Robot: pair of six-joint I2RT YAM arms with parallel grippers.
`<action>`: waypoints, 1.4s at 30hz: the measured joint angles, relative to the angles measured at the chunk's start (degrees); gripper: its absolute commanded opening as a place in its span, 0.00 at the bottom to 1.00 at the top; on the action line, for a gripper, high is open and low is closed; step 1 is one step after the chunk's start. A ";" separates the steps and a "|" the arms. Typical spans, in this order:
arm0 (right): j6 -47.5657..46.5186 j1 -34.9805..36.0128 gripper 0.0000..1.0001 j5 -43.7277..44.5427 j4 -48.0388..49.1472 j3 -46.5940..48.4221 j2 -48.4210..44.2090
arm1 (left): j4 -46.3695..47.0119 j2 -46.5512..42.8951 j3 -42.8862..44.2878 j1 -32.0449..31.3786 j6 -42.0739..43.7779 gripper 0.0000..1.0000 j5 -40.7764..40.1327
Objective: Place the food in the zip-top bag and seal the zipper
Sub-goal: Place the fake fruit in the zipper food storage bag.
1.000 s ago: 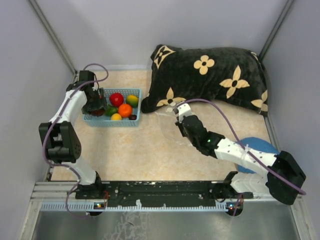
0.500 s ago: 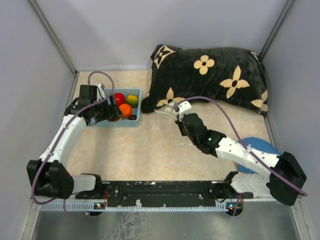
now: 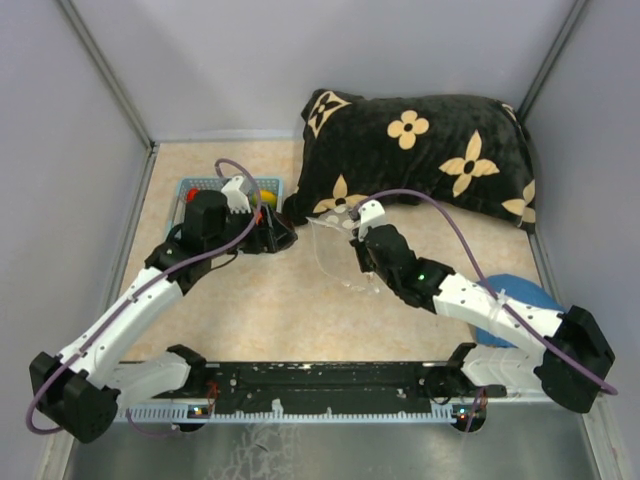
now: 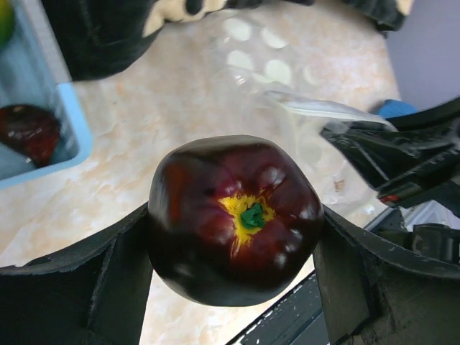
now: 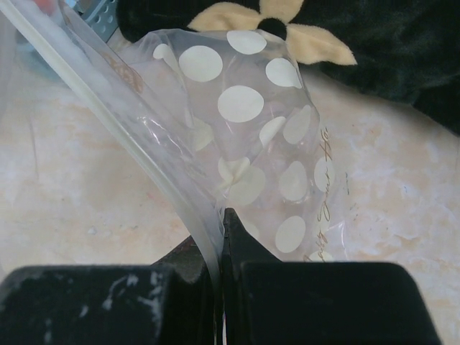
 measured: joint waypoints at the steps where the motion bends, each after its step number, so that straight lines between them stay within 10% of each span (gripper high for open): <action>1: 0.35 0.00 0.00 -0.28 -0.22 0.35 0.00 | 1.29 -0.39 -0.26 -0.76 -0.11 0.48 0.04; 27: 6.60 0.02 0.00 -7.65 -1.55 2.95 0.44 | 28.63 3.96 -8.70 -21.29 0.81 0.51 -7.34; 42: 7.69 0.02 0.00 -9.66 -2.03 2.97 -2.19 | 19.69 8.87 -6.32 -23.58 3.72 0.84 -18.82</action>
